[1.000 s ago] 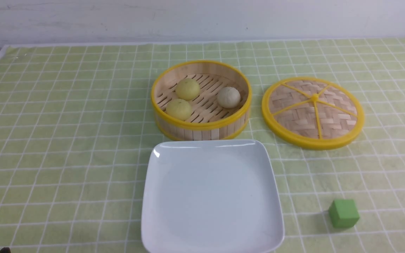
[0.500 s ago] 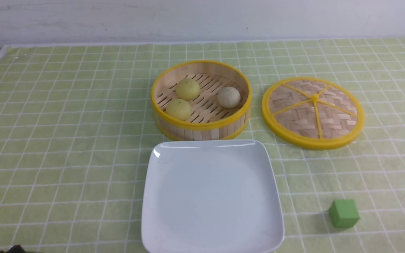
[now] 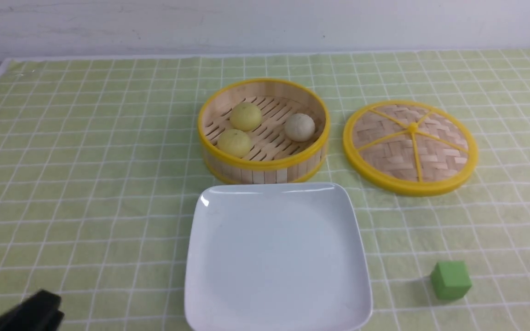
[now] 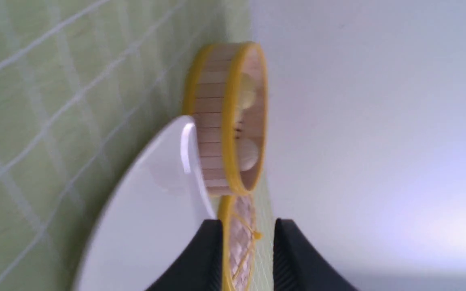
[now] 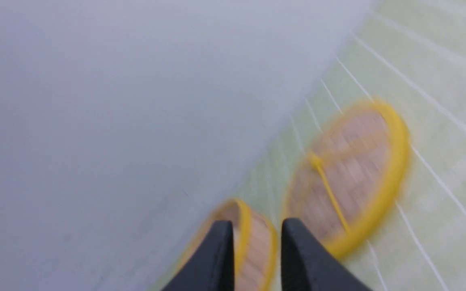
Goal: Put the steamed buns into the plate on the green tablecloth.
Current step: 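Reach toward a bun in the bamboo steamer with the right gripper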
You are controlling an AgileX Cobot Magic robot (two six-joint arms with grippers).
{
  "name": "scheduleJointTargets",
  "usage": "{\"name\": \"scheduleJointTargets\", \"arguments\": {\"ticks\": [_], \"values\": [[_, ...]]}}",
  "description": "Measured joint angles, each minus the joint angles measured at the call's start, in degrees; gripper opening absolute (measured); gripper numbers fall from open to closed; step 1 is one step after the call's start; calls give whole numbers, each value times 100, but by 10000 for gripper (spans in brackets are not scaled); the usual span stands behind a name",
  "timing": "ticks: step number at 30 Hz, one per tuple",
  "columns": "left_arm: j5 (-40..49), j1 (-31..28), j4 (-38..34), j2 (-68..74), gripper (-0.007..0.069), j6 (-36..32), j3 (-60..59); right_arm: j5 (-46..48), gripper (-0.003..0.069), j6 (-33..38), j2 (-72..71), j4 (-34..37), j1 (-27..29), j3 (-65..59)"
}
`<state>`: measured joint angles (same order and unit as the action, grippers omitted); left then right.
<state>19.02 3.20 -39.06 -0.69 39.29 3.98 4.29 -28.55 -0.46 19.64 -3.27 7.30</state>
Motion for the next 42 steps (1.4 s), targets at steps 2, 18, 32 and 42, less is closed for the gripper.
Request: {"name": "scheduleJointTargets", "arguments": {"ticks": [2, 18, 32, 42], "values": [[22, 21, 20, 40, 155, -1154, 700, 230, 71, 823, 278, -532, 0, 875], [3188, 27, 1026, 5071, 2, -3829, 2893, 5004, 20, 2806, 5973, -120, -187, 3350], [2866, 27, 1041, 5734, 30, -4066, 3127, 4665, 321, 4962, 9656, 1089, -1997, 6811], [2860, 27, 1105, 5734, 134, -4066, 3127, 4224, 396, 3814, 12443, -735, -2111, 10427]]}}
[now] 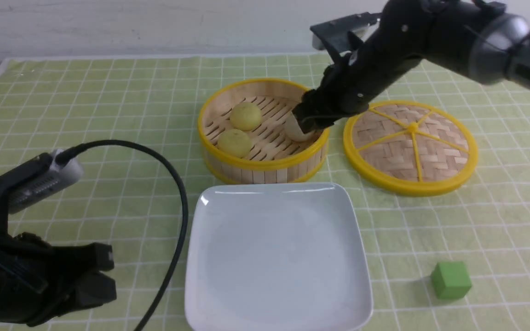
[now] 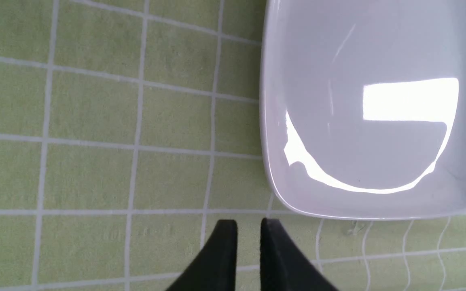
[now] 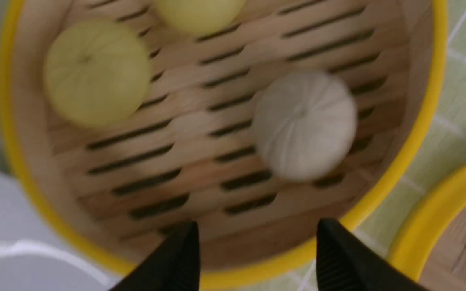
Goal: Put the steamed buns into the plate on the green tablecloth.
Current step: 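Reach toward a bun in the bamboo steamer with the right gripper, then move the steamed bun from the bamboo steamer onto the white plate with the right gripper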
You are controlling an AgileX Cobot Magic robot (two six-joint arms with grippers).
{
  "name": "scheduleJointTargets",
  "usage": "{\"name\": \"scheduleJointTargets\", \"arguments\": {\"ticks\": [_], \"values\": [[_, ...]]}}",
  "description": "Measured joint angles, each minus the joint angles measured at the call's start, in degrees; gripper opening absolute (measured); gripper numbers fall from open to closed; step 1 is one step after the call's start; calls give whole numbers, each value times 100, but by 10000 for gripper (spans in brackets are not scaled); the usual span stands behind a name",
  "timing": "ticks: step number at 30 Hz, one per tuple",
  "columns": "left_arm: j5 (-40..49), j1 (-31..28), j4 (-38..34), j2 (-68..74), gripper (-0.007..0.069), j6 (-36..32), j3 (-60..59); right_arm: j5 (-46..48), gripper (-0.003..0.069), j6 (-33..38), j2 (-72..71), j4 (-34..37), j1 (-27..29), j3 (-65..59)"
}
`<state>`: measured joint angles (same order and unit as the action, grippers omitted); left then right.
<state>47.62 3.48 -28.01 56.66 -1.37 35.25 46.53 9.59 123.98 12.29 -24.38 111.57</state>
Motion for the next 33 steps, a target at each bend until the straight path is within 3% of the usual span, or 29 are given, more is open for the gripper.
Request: {"name": "scheduleJointTargets", "arguments": {"ticks": [4, 10, 12, 14, 16, 18, 28, 33], "values": [[0, 0, 42, 0, 177, 0, 0, 18, 398, -117, 670, -283, 0, 816], [0, 0, 42, 0, 198, 0, 0, -343, 393, -117, 1119, -562, 0, 1004], [0, 0, 42, 0, 200, 0, 0, -441, 356, -123, 1237, -549, -7, 1033], [0, 0, 42, 0, 202, 0, 0, -428, 302, -128, 1250, -499, -7, 1039], [0, 0, 44, 0, 209, 0, 0, -322, 134, -135, 1236, -376, -7, 1046], [12, 0, 44, 0, 213, 0, 0, -200, 32, -140, 1140, -310, -7, 1046], [18, 0, 139, 0, 226, 0, 0, 2167, 22, -154, -723, -140, -7, 1026], [18, 0, 180, 0, 234, 0, 0, 2406, 22, -99, -1608, 573, -25, 144]]}}
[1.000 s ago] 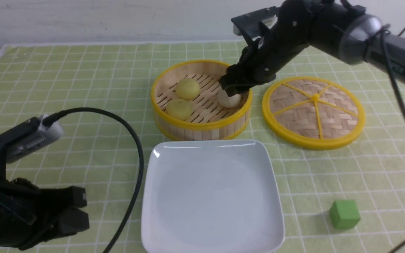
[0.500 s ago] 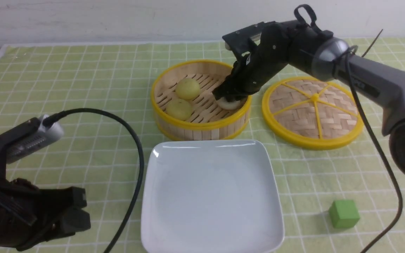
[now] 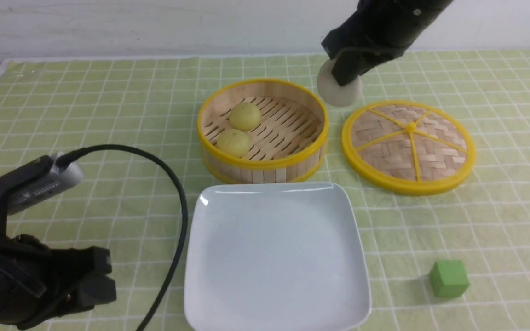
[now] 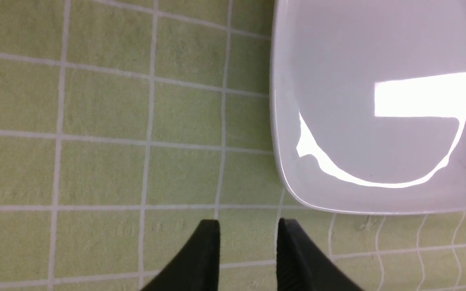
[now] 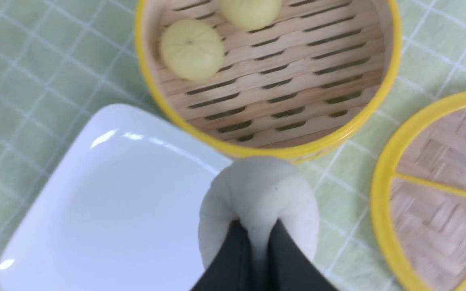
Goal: Put the steamed buns into the plate on the green tablecloth.
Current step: 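Move the steamed bun from the bamboo steamer onto the white plate with the right gripper, then reach into the bamboo steamer and grasp a bun with the left gripper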
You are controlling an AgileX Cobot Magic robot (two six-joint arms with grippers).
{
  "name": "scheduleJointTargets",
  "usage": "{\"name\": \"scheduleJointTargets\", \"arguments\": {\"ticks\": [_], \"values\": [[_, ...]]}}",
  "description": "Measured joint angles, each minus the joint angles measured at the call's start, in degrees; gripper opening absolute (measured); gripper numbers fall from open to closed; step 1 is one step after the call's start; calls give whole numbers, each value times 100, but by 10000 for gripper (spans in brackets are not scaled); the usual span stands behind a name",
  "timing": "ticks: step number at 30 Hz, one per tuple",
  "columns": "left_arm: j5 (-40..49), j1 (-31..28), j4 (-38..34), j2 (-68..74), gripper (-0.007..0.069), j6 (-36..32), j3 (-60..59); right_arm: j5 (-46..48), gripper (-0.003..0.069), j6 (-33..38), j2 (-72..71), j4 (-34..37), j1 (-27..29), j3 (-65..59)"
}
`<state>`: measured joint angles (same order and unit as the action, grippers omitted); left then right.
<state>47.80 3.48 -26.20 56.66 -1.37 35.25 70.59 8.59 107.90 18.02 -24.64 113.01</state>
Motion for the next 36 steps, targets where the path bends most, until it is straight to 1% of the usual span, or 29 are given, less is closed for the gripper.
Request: {"name": "scheduleJointTargets", "arguments": {"ticks": [1, 3, 4, 5, 7, 8, 10, 11, 12, 13, 15, 16, 17, 19, 20, 21, 23, 24, 26, 27, 28, 29, 30, 32, 33, 34, 35, 36], "values": [[0, 0, 0, 0, 234, 0, 0, 6, 22, 63, -138, 267, -52, -541], [-6, 0, 13, 0, 234, 0, 0, -30, 22, 141, -191, 444, -107, -1053], [-5, 0, 18, 0, 234, 0, 0, -319, 24, 188, -211, 721, -250, -1828], [-5, 0, 18, 0, 234, 0, 0, -577, 25, 194, -181, 812, -330, -2240], [-5, 0, 27, 0, 234, 0, 0, -1034, 29, 194, -123, 877, -433, -2756], [-5, 0, 27, 0, 234, 0, 0, -1452, 42, 194, -50, 893, -499, -3123], [-5, 0, 31, 0, 234, 0, 0, -1970, 68, 198, 70, 901, -547, -3480], [-12, 0, 33, 0, 235, 0, 0, -2078, 78, 198, 105, 901, -553, -3544], [-18, 0, 38, 0, 235, 0, 0, -2405, 159, 198, 260, 908, -552, -3712], [-18, 0, 38, 0, 235, 0, 0, -2469, 203, 198, 305, 915, -552, -3726], [-30, 0, 44, 0, 235, 0, 0, -2501, 328, 198, 320, 915, -547, -3726], [-35, 0, 44, 0, 235, 0, 0, -2495, 340, 198, 313, 915, -547, -3721], [-41, 0, 39, 0, 237, 0, 0, -2351, 416, 198, 267, 898, -547, -3685], [-41, 0, 39, 0, 237, 0, 0, -1941, 526, 192, 151, 776, -511, -3554], [-41, 0, 45, 0, 237, 0, 0, -1593, 566, 155, 25, 650, -471, -3419], [-41, 0, 45, 0, 237, 0, 0, -1354, 591, 113, -84, 550, -426, -3316], [-41, 0, 45, 0, 237, 0, 0, -943, 600, -11, -312, 304, -343, -3136], [-41, 0, 45, 0, 237, 0, 0, -500, 575, -242, -679, -102, -223, -2982], [-41, 0, 50, 0, 237, 0, 0, -253, 491, -504, -1104, -548, -131, -2982], [-41, 0, 50, 0, 237, 0, 0, -238, 479, -532, -1201, -598, -116, -2998], [-41, 0, 54, 0, 237, -2, 0, -159, 387, -715, -1518, -926, -90, -3102], [-47, 0, 54, 0, 237, -7, 0, -139, 311, -859, -1812, -1114, -84, -3258], [-78, 0, 61, 0, 237, -18, 0, -111, 215, -941, -2191, -1256, -84, -3567], [-158, 0, 113, 0, 237, -25, 0, -96, 76, -1032, -2880, -1332, -90, -4090], [-207, 0, 154, 0, 237, -25, 0, -141, 25, -1062, -3249, -1339, -90, -4428], [-255, 0, 192, 0, 237, -25, 0, -204, 1, -1068, -3479, -1339, -90, -4642], [-342, 0, 233, 6, 232, -25, 0, -534, -13, -1079, -4024, -1333, -90, -5164], [-356, 0, 234, 2, 231, -25, 0, -599, -14, -1085, -4102, -1333, -90, -5240]]}}
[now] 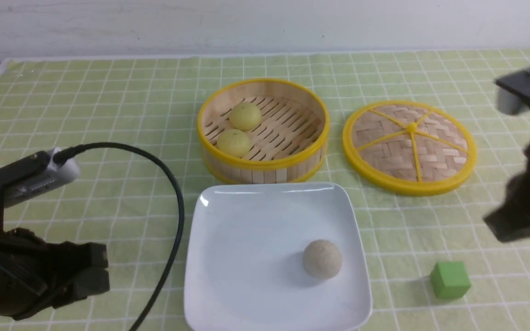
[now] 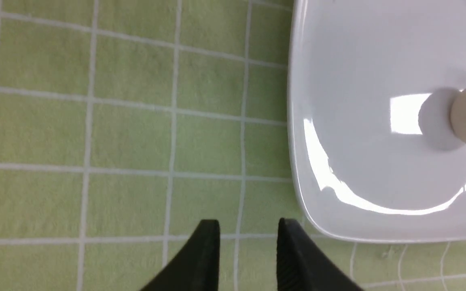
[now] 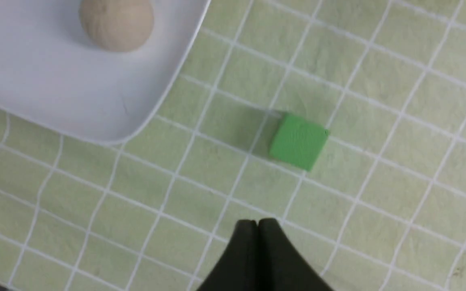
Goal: Put the steamed buns into the plate on the green tablecloth.
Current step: 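Reach into the bamboo steamer and grasp a bun with the left gripper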
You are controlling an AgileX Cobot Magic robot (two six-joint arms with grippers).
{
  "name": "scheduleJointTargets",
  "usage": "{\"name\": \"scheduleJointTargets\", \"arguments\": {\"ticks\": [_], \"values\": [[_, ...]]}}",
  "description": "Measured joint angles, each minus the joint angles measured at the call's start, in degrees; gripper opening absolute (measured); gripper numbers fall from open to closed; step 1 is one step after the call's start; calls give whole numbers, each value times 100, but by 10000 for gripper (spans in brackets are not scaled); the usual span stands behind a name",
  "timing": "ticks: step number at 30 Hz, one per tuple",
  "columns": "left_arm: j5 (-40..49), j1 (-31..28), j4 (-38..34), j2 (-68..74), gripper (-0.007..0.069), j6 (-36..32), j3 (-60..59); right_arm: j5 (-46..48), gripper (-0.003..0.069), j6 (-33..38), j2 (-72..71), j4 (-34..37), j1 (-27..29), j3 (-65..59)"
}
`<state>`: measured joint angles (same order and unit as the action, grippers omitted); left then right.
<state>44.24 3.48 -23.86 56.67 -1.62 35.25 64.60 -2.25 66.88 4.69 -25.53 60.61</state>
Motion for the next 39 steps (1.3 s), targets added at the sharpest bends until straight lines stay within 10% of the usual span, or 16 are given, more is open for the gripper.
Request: {"name": "scheduleJointTargets", "arguments": {"ticks": [7, 15, 29, 39], "values": [[410, 0, 43, 919, 11, -130, 1136, -2733, -16, -2, -1938, 82, 0, -2361], [990, 103, 90, 2776, 2, -255, 3379, -3240, -17, -2, -2072, 76, 0, -2662], [1258, 1725, 2146, 5876, 337, 1637, 7242, -3279, -8, -2, -2072, 76, 0, -2669], [1158, 1858, 2459, 7271, 384, 2067, 8332, -3285, -2, -2, -2072, 76, 0, -2669]]}}
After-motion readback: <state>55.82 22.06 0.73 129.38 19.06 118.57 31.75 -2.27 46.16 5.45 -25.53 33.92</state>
